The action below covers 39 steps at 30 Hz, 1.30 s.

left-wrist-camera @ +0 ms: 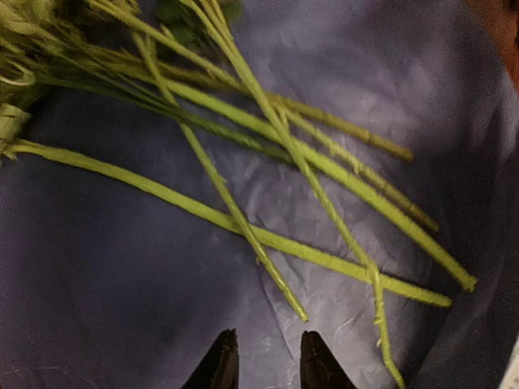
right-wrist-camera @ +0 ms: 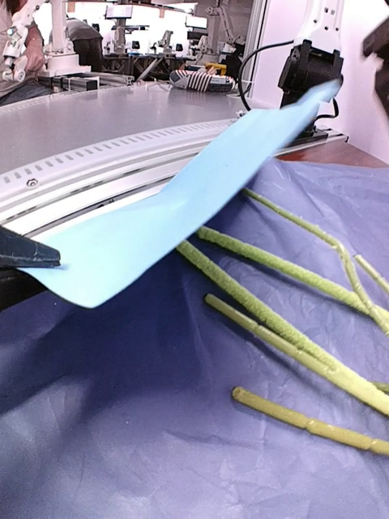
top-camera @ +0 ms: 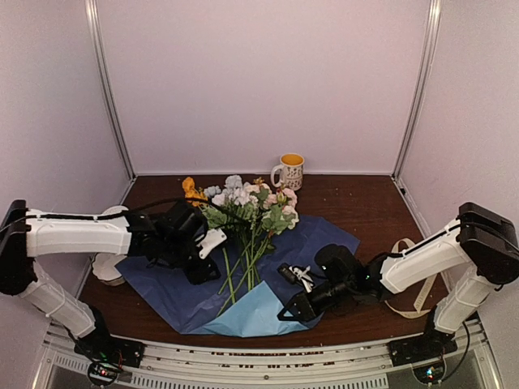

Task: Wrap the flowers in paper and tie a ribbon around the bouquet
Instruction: Pass from the left arm to the right, then adjust the fake flower with the flattened wrapping paper, then fold the flattened wrapping paper at the center of the board.

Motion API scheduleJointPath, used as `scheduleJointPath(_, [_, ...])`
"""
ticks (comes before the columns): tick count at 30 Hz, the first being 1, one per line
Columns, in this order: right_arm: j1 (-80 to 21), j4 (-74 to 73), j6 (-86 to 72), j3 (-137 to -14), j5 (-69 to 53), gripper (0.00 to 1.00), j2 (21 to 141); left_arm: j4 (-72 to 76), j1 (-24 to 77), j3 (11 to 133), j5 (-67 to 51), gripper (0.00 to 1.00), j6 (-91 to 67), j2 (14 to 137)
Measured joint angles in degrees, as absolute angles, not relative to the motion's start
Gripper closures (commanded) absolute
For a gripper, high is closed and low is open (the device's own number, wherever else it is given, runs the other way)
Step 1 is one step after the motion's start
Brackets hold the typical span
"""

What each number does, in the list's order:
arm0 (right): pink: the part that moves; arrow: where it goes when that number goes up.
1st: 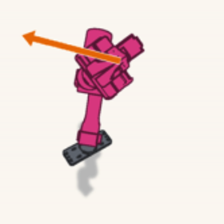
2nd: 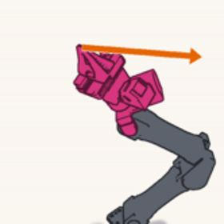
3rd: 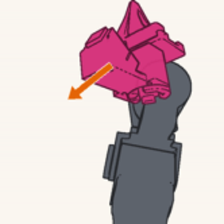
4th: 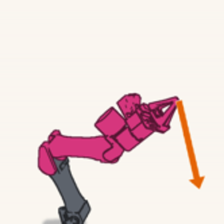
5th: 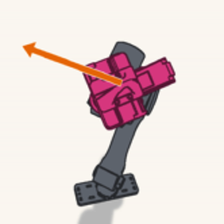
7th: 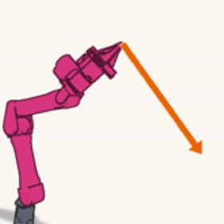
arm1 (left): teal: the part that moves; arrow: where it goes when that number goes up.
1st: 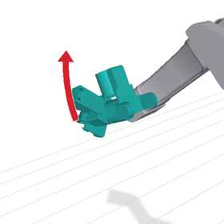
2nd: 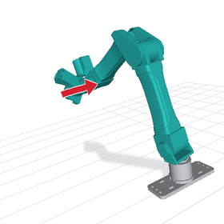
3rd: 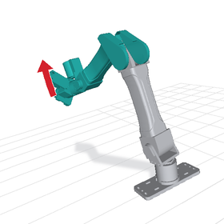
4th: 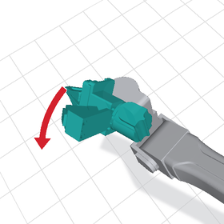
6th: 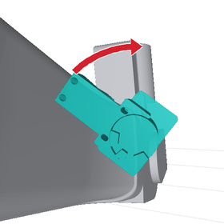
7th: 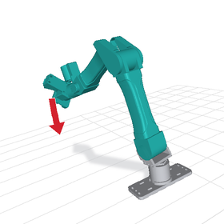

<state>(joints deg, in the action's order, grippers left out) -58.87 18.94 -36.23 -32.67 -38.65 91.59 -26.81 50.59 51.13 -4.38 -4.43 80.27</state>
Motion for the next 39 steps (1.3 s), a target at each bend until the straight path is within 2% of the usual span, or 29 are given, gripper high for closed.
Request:
scheduleJointPath(3, [-58.9, 18.9, -36.5, -32.7, -38.6, 1.0, 92.0, -28.2, 51.4, 50.2, -5.5, 0.83, -5.1, 88.1])
scheduleJointPath(9, [-58.9, 19.8, -37.7, -32.7, -38.3, 1.0, 92.0, -30.0, 54.6, 51.7, -6.0, 0.85, -4.6, 95.1])
scheduleJointPath(16, [-58.9, 21.6, -39.3, -32.7, -38.3, 1.0, 92.2, -29.5, 56.2, 55.4, -7.1, 0.86, -2.7, 99.0])
scheduleJointPath(24, [-58.9, 21.6, -39.5, -33.5, -38.3, 1.0, 92.3, -23.6, 56.7, 55.7, -18.2, 0.8, -1.1, 99.9])
scheduleJointPath(33, [-58.9, 19.5, -40.8, -35.4, -35.2, 1.0, 92.6, -23.0, 52.7, 55.5, -17.6, 0.46, -2.9, 96.5])
scheduleJointPath(39, [-58.2, 17.4, -42.4, -36.7, -31.8, 1.0, 93.0, -25.0, 51.0, 55.5, -12.6, 0.36, -6.1, 88.6])
